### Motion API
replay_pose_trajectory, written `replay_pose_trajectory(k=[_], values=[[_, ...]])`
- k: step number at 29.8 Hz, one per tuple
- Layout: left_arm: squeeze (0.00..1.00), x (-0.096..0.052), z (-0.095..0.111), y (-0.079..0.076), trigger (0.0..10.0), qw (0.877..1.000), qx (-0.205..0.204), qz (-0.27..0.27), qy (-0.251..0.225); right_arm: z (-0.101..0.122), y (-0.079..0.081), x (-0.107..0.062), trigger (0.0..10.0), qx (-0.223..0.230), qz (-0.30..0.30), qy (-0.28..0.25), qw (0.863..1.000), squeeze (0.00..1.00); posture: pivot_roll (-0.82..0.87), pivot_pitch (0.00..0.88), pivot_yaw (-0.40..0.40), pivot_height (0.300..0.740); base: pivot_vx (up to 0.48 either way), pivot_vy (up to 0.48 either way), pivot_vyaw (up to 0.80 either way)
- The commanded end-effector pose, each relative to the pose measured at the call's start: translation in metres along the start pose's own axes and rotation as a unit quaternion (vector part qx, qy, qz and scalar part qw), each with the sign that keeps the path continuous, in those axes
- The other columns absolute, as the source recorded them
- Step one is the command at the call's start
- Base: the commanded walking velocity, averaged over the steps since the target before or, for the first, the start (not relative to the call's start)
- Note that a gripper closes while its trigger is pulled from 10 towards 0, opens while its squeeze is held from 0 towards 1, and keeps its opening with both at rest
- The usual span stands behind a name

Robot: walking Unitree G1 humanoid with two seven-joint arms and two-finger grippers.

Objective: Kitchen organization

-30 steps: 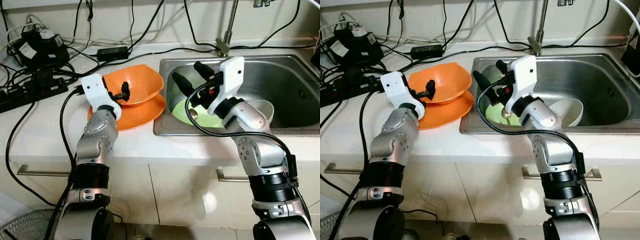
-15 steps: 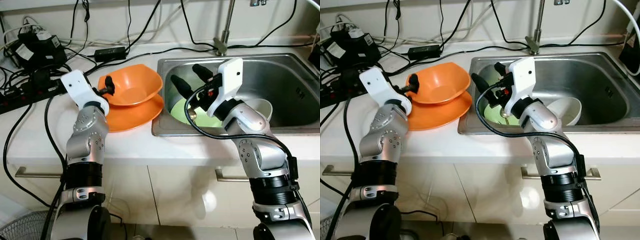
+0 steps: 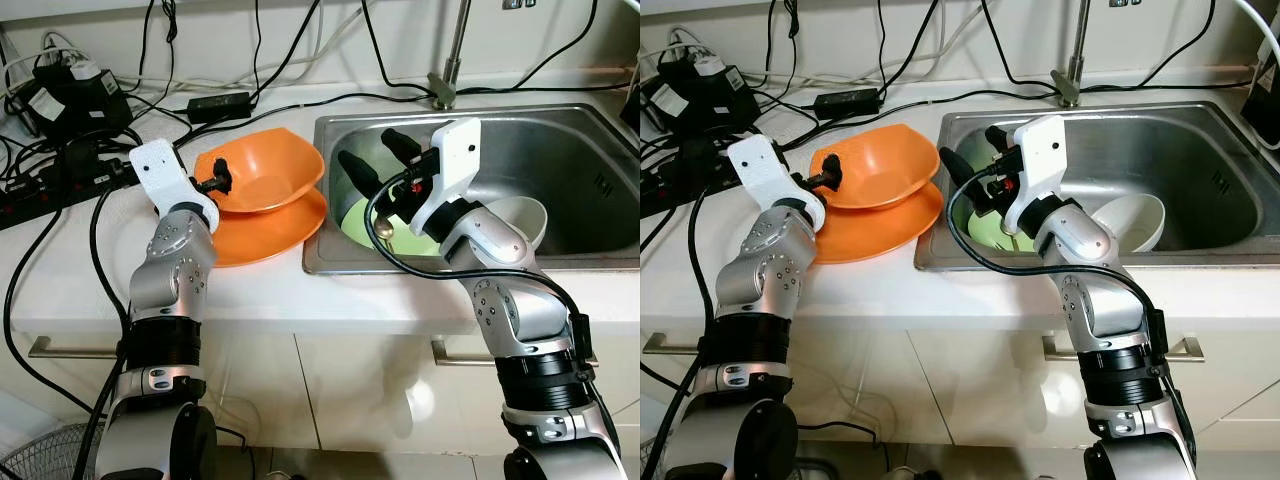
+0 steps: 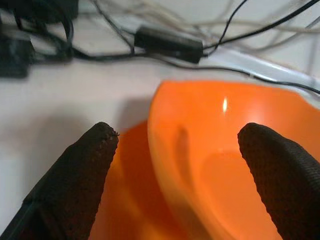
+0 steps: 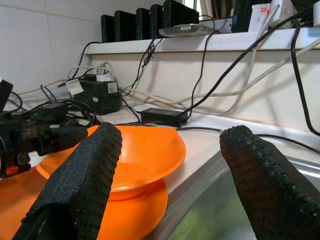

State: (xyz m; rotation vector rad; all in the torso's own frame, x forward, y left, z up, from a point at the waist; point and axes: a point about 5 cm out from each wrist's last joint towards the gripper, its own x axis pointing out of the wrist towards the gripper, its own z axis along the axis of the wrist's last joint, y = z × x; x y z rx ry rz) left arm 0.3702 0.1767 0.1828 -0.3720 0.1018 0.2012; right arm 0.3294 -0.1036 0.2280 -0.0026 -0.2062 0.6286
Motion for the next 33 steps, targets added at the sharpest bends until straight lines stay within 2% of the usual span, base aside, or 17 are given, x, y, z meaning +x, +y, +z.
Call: replay_pose_trajectory(k=[1, 2, 3, 7, 11, 20, 21, 22, 23, 24, 25, 33], values=[[0.00, 0.002, 0.003, -0.001, 10.0, 1.000, -0.024, 0.011, 0.011, 0.005, 0.001, 0.002, 10.0, 0.000, 0.000, -0.005, 1.000, 0.00, -0.12, 0.031, 0.146, 0.740, 0.000, 0.000, 0.00], [0.00, 0.002, 0.003, -0.001, 10.0, 1.000, -0.024, 0.011, 0.011, 0.005, 0.001, 0.002, 10.0, 0.000, 0.000, -0.005, 1.000, 0.00, -0.12, 0.031, 0.146, 0.740, 0.000, 0.000, 0.00], [0.00, 0.002, -0.001, -0.001, 10.0, 0.998, -0.061, 0.013, 0.032, 0.005, 0.001, 0.002, 10.0, 0.001, -0.001, -0.005, 1.000, 0.00, -0.12, 0.033, 0.144, 0.740, 0.000, 0.000, 0.00], [0.00, 0.002, -0.006, -0.001, 10.0, 0.994, -0.089, 0.010, 0.055, 0.005, 0.002, 0.002, 10.0, 0.000, 0.004, -0.001, 1.000, 0.00, -0.12, 0.035, 0.143, 0.740, 0.000, 0.000, 0.00], [0.00, 0.003, -0.013, -0.004, 10.0, 0.983, -0.151, -0.001, 0.107, 0.000, -0.001, 0.002, 10.0, -0.019, 0.007, 0.033, 0.999, 0.00, -0.12, 0.042, 0.137, 0.740, 0.000, 0.000, 0.00], [0.00, 0.004, -0.016, 0.002, 10.0, 0.978, -0.163, 0.004, 0.128, -0.017, 0.002, -0.004, 10.0, -0.062, 0.060, 0.127, 0.988, 0.00, -0.11, 0.044, 0.126, 0.740, 0.000, 0.000, 0.00], [0.00, 0.004, -0.016, 0.002, 6.1, 0.978, -0.164, 0.002, 0.129, -0.019, 0.001, -0.005, 10.0, -0.065, 0.063, 0.138, 0.986, 0.00, -0.11, 0.044, 0.124, 0.740, 0.000, 0.000, 0.00], [0.00, 0.004, -0.016, 0.002, 3.5, 0.978, -0.165, 0.001, 0.129, -0.020, 0.000, -0.005, 10.0, -0.067, 0.063, 0.142, 0.986, 0.00, -0.11, 0.044, 0.124, 0.740, 0.000, 0.000, 0.00], [0.00, 0.004, -0.016, 0.002, 1.4, 0.978, -0.166, 0.000, 0.130, -0.020, 0.000, -0.005, 10.0, -0.067, 0.064, 0.145, 0.985, 0.00, -0.11, 0.044, 0.124, 0.740, 0.000, 0.000, 0.00], [0.00, 0.004, -0.016, 0.002, 1.4, 0.978, -0.166, 0.000, 0.130, -0.020, 0.000, -0.005, 10.0, -0.067, 0.064, 0.145, 0.985, 0.00, -0.11, 0.044, 0.124, 0.740, 0.000, 0.000, 0.00], [0.00, 0.004, -0.016, 0.002, 0.0, 0.977, -0.167, -0.002, 0.130, -0.020, 0.000, -0.005, 10.0, -0.066, 0.066, 0.146, 0.985, 0.00, -0.11, 0.043, 0.123, 0.740, 0.000, 0.000, 0.00], [0.00, 0.006, -0.017, 0.003, 0.0, 0.976, -0.175, -0.006, 0.134, -0.020, 0.002, -0.006, 10.0, -0.067, 0.079, 0.152, 0.983, 0.00, -0.11, 0.041, 0.123, 0.740, 0.000, 0.000, 0.00]])
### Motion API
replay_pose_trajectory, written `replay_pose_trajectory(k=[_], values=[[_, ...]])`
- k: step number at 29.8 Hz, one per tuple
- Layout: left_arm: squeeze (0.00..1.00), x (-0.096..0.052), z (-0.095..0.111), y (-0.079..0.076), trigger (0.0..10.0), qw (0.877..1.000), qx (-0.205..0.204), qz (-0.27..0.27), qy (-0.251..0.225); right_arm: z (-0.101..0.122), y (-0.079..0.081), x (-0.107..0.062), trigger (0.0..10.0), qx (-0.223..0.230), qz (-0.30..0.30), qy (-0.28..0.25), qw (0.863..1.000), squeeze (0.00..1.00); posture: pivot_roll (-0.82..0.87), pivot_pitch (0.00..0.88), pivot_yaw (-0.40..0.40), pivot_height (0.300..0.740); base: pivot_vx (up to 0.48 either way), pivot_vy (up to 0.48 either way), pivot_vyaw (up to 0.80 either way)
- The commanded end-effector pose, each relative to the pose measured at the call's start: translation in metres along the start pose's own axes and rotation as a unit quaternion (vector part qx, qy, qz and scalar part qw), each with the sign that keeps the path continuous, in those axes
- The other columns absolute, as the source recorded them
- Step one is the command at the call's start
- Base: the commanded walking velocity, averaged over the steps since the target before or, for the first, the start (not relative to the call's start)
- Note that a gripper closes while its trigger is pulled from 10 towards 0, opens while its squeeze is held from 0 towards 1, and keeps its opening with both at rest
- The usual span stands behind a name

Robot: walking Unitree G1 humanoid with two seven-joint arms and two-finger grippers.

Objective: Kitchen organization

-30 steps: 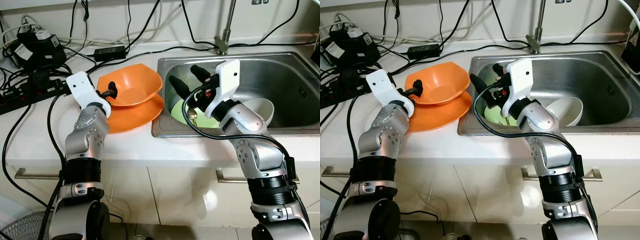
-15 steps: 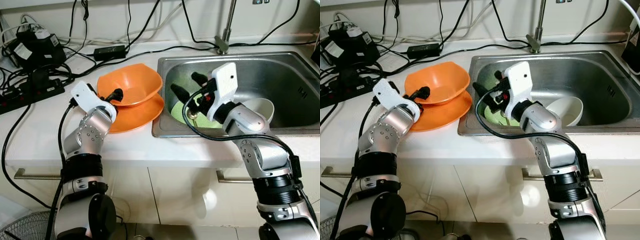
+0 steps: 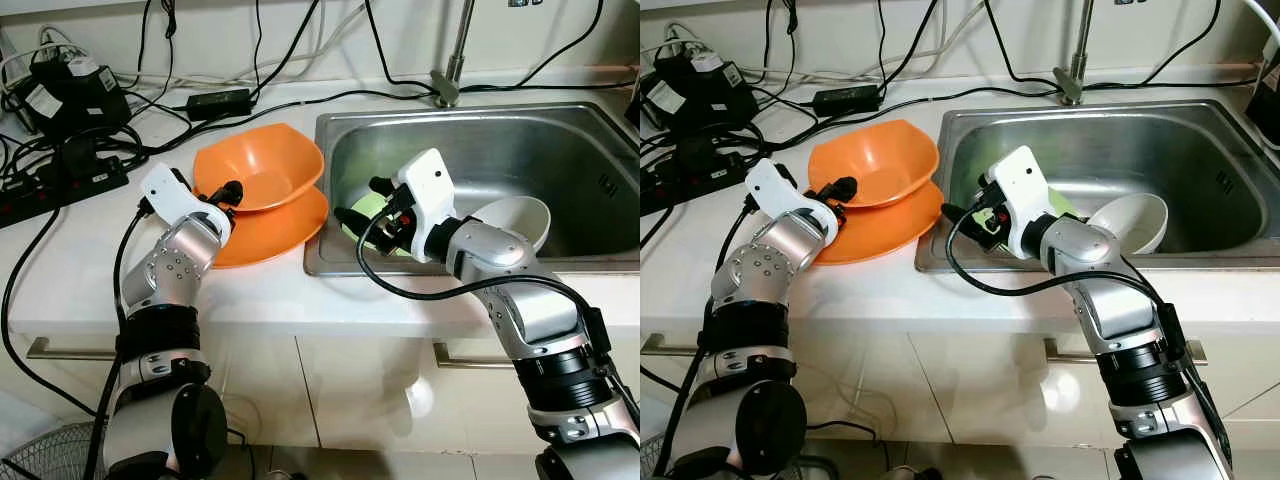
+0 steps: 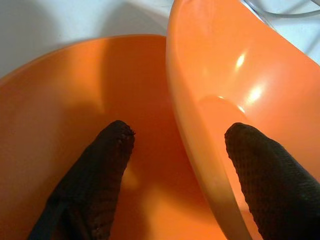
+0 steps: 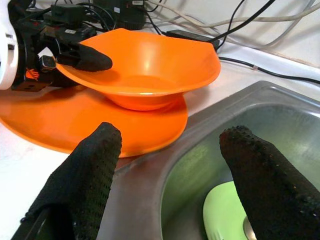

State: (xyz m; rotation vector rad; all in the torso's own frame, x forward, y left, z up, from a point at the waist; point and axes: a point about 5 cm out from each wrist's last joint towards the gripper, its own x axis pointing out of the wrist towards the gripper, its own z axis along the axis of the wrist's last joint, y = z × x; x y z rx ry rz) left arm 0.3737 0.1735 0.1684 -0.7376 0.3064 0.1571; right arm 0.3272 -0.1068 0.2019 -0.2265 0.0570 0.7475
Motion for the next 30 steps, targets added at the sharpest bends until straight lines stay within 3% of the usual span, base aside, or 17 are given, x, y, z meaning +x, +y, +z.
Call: replay_pose_trajectory(k=[1, 8, 17, 23, 30], values=[[0.00, 0.002, -0.002, 0.003, 0.0, 1.000, -0.006, 0.003, 0.012, 0.005, 0.002, 0.001, 10.0, -0.011, 0.009, -0.001, 1.000, 0.00, -0.11, 0.042, 0.125, 0.740, 0.000, 0.000, 0.00], [0.00, 0.002, 0.002, 0.005, 0.0, 1.000, 0.003, 0.007, -0.011, 0.010, 0.004, 0.000, 10.0, -0.003, 0.018, -0.010, 1.000, 0.00, -0.11, 0.044, 0.122, 0.740, 0.000, 0.000, 0.00], [0.00, -0.001, 0.011, 0.004, 0.0, 0.992, 0.088, 0.004, -0.092, 0.020, 0.010, -0.004, 10.0, 0.013, 0.063, -0.029, 0.998, 0.00, -0.12, 0.043, 0.125, 0.740, 0.000, 0.000, 0.00], [0.00, -0.002, 0.012, 0.004, 0.0, 0.989, 0.097, 0.005, -0.112, 0.022, 0.010, -0.006, 10.0, 0.018, 0.070, -0.031, 0.997, 0.00, -0.12, 0.042, 0.125, 0.740, 0.000, 0.000, 0.00], [0.00, -0.010, 0.029, -0.008, 0.0, 0.966, 0.151, -0.025, -0.206, 0.022, 0.003, -0.005, 10.0, 0.021, 0.046, -0.029, 0.998, 0.00, -0.12, 0.040, 0.127, 0.740, 0.000, 0.000, 0.00]])
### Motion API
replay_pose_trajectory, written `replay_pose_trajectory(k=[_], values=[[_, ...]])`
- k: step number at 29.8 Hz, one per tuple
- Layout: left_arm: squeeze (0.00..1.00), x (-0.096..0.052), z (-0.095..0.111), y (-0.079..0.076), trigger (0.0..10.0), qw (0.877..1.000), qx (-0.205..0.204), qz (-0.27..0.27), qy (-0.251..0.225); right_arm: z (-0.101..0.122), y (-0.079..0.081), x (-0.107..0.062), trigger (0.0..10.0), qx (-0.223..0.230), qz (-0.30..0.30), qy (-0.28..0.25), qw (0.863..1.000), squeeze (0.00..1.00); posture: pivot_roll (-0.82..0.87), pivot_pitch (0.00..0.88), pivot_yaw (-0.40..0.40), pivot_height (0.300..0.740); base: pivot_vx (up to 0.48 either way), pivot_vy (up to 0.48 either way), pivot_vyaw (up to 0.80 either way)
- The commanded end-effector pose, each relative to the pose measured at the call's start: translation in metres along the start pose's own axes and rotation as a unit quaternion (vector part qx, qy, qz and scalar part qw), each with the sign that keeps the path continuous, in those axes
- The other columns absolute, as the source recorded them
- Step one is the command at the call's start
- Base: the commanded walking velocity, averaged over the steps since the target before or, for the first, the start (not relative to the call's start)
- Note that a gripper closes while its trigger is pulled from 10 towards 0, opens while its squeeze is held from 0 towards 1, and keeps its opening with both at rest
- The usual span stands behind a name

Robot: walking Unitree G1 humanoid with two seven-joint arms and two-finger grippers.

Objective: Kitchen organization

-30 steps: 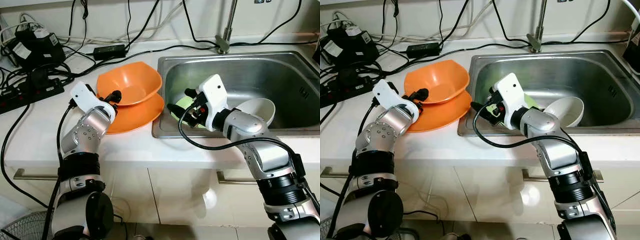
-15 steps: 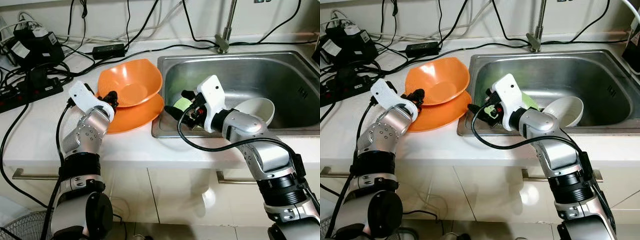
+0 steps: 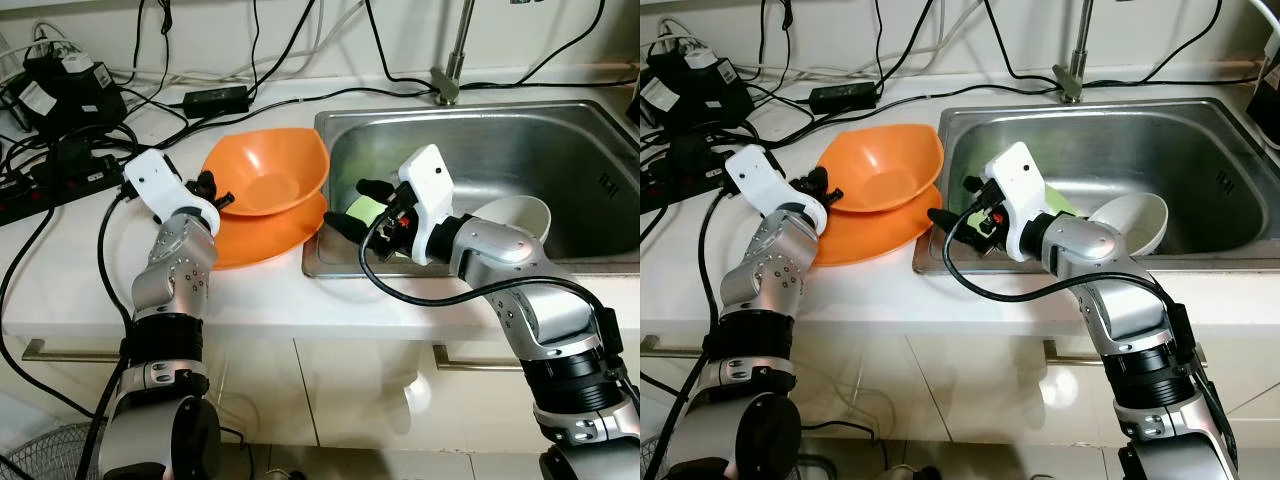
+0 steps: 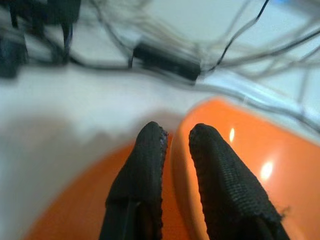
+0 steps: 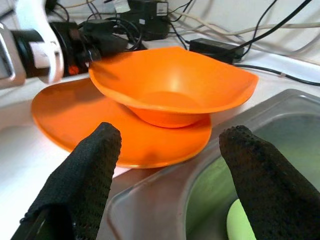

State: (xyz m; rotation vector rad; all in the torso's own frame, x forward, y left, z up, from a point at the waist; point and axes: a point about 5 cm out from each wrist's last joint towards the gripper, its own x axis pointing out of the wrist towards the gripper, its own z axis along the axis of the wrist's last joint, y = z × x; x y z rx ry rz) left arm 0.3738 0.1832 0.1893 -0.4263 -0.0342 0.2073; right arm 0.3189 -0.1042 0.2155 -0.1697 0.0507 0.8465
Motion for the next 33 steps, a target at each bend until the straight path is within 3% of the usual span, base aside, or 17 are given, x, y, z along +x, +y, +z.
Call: replay_pose_trajectory(k=[1, 2, 4, 17, 18, 22, 24, 25, 26, 28, 33], values=[[0.00, -0.002, 0.013, -0.001, 0.0, 0.998, 0.024, -0.017, -0.051, 0.008, -0.003, 0.002, 10.0, 0.002, -0.010, -0.012, 1.000, 0.00, -0.12, 0.039, 0.127, 0.740, 0.000, 0.000, 0.00], [0.00, -0.002, 0.013, -0.001, 0.0, 0.998, 0.024, -0.017, -0.051, 0.008, -0.003, 0.002, 10.0, 0.002, -0.010, -0.012, 1.000, 0.00, -0.12, 0.039, 0.127, 0.740, 0.000, 0.000, 0.00], [0.00, -0.006, 0.025, -0.008, 0.0, 0.991, 0.052, -0.050, -0.115, 0.010, -0.008, 0.004, 10.0, 0.016, -0.032, -0.019, 0.999, 0.00, -0.12, 0.038, 0.126, 0.740, 0.000, 0.000, 0.00], [0.00, -0.004, 0.016, -0.007, 0.0, 0.995, 0.043, -0.035, -0.087, 0.010, -0.011, 0.005, 10.0, 0.018, -0.041, -0.016, 0.999, 0.00, -0.12, 0.036, 0.126, 0.740, 0.000, 0.000, 0.00], [1.00, -0.004, 0.020, -0.006, 10.0, 0.993, 0.049, -0.034, -0.099, 0.009, -0.010, 0.005, 10.0, 0.018, -0.041, -0.016, 0.999, 0.00, -0.12, 0.036, 0.125, 0.740, 0.000, 0.000, 0.00], [1.00, -0.002, 0.029, -0.002, 10.0, 0.992, 0.035, -0.029, -0.118, 0.007, -0.009, 0.006, 10.0, 0.019, -0.039, -0.015, 0.999, 0.00, -0.12, 0.037, 0.125, 0.740, 0.000, 0.000, 0.00], [1.00, 0.000, 0.027, -0.003, 10.0, 0.994, 0.025, -0.033, -0.098, 0.007, -0.009, 0.006, 10.0, 0.019, -0.038, -0.014, 0.999, 0.00, -0.12, 0.038, 0.123, 0.740, 0.000, 0.000, 0.00], [1.00, 0.003, 0.023, -0.004, 10.0, 0.998, 0.018, -0.032, -0.060, 0.007, -0.009, 0.006, 10.0, 0.019, -0.038, -0.014, 0.999, 0.00, -0.12, 0.039, 0.123, 0.740, 0.000, 0.000, 0.00], [1.00, 0.003, 0.023, -0.004, 10.0, 0.998, 0.018, -0.032, -0.060, 0.007, -0.009, 0.006, 10.0, 0.019, -0.038, -0.014, 0.999, 0.00, -0.12, 0.039, 0.123, 0.740, 0.000, 0.000, 0.00], [1.00, 0.006, 0.021, -0.008, 10.0, 0.999, 0.009, -0.037, -0.011, 0.007, -0.009, 0.005, 10.0, 0.018, -0.036, -0.013, 0.999, 0.00, -0.12, 0.041, 0.121, 0.740, 0.000, 0.000, 0.00], [1.00, 0.010, 0.033, -0.014, 10.0, 0.999, -0.003, -0.051, 0.009, 0.007, -0.008, 0.005, 10.0, 0.014, -0.033, -0.009, 0.999, 0.00, -0.12, 0.044, 0.121, 0.740, 0.000, 0.000, 0.00]])
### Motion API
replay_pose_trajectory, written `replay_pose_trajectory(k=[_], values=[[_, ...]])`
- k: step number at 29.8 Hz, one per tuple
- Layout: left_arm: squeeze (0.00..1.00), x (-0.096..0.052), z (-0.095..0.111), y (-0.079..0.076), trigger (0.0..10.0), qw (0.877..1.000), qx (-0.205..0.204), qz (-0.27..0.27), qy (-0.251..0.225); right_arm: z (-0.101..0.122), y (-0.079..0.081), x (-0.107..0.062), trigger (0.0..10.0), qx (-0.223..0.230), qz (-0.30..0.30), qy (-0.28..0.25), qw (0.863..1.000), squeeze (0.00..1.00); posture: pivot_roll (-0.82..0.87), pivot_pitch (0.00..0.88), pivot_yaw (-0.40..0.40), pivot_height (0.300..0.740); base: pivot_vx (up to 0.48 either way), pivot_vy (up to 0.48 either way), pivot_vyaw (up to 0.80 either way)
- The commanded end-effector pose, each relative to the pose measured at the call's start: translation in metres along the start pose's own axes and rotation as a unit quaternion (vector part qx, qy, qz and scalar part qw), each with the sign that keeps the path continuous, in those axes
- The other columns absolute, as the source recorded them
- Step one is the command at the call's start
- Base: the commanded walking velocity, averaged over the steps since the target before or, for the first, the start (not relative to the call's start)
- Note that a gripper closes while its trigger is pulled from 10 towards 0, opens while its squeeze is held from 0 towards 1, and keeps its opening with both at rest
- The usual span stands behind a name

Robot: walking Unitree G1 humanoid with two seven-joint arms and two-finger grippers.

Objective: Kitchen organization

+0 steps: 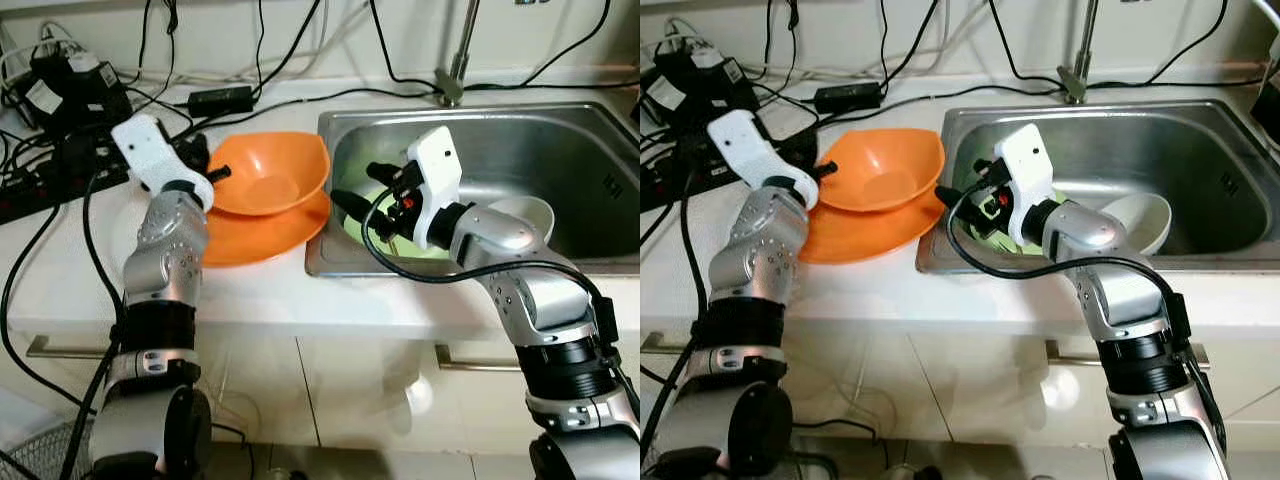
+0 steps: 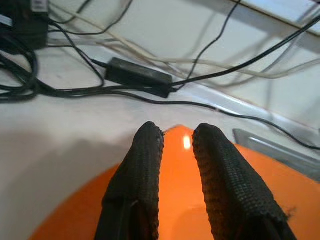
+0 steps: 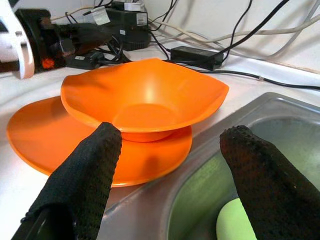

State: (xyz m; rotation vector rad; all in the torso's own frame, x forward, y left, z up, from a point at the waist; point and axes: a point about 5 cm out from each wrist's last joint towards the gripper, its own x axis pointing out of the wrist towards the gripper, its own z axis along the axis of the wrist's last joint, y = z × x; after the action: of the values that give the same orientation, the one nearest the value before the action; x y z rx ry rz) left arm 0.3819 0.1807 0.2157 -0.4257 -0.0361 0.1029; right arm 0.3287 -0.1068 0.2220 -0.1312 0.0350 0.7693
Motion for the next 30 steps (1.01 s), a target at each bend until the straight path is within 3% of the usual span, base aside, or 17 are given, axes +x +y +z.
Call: replay_pose_trajectory(k=[1, 4, 5, 8, 9, 11, 12, 18, 25, 30], values=[[1.00, 0.002, 0.010, 0.001, 10.0, 1.000, -0.003, 0.000, -0.001, 0.001, 0.002, 0.001, 10.0, -0.001, 0.006, 0.003, 1.000, 0.00, -0.12, 0.044, 0.121, 0.740, 0.000, 0.000, 0.00], [1.00, 0.006, 0.018, 0.001, 10.0, 1.000, -0.010, -0.004, 0.024, 0.000, 0.003, 0.000, 10.0, -0.006, 0.009, 0.006, 1.000, 0.00, -0.12, 0.046, 0.123, 0.740, 0.000, 0.000, 0.00], [1.00, 0.007, 0.021, 0.004, 10.0, 0.999, -0.031, 0.004, 0.044, -0.001, 0.004, 0.000, 10.0, -0.007, 0.009, 0.007, 1.000, 0.00, -0.11, 0.045, 0.124, 0.740, 0.000, 0.000, 0.00], [1.00, 0.008, 0.023, 0.008, 10.0, 0.998, -0.024, 0.013, 0.049, -0.001, 0.004, 0.000, 10.0, -0.007, 0.010, 0.007, 1.000, 0.00, -0.11, 0.045, 0.127, 0.740, 0.000, 0.000, 0.00], [1.00, 0.007, 0.028, 0.017, 10.0, 0.998, -0.010, 0.030, 0.061, -0.002, 0.004, 0.000, 10.0, -0.007, 0.009, 0.008, 1.000, 0.00, -0.10, 0.048, 0.128, 0.740, 0.000, 0.000, 0.00], [1.00, 0.006, 0.029, 0.022, 10.0, 0.997, -0.010, 0.039, 0.069, -0.002, 0.005, 0.000, 10.0, -0.007, 0.009, 0.009, 1.000, 0.00, -0.10, 0.048, 0.128, 0.740, 0.000, 0.000, 0.00], [1.00, 0.004, 0.026, 0.029, 10.0, 0.994, -0.018, 0.047, 0.094, -0.003, 0.005, 0.000, 10.0, -0.007, 0.011, 0.009, 1.000, 0.00, -0.10, 0.049, 0.127, 0.740, 0.000, 0.000, 0.00], [1.00, 0.003, 0.020, 0.034, 10.0, 0.991, -0.023, 0.048, 0.120, -0.003, 0.006, 0.001, 10.0, -0.008, 0.012, 0.010, 1.000, 0.00, -0.10, 0.049, 0.128, 0.740, 0.000, 0.000, 0.00], [1.00, -0.005, -0.005, 0.026, 10.0, 0.977, -0.064, 0.001, 0.203, -0.004, 0.007, 0.002, 10.0, -0.010, 0.013, 0.009, 1.000, 0.00, -0.09, 0.046, 0.135, 0.740, 0.000, 0.000, 0.00], [1.00, -0.006, -0.013, 0.026, 10.0, 0.972, -0.067, -0.009, 0.224, -0.004, 0.007, 0.002, 10.0, -0.009, 0.012, 0.009, 1.000, 0.00, -0.09, 0.046, 0.137, 0.740, 0.000, 0.000, 0.00]])
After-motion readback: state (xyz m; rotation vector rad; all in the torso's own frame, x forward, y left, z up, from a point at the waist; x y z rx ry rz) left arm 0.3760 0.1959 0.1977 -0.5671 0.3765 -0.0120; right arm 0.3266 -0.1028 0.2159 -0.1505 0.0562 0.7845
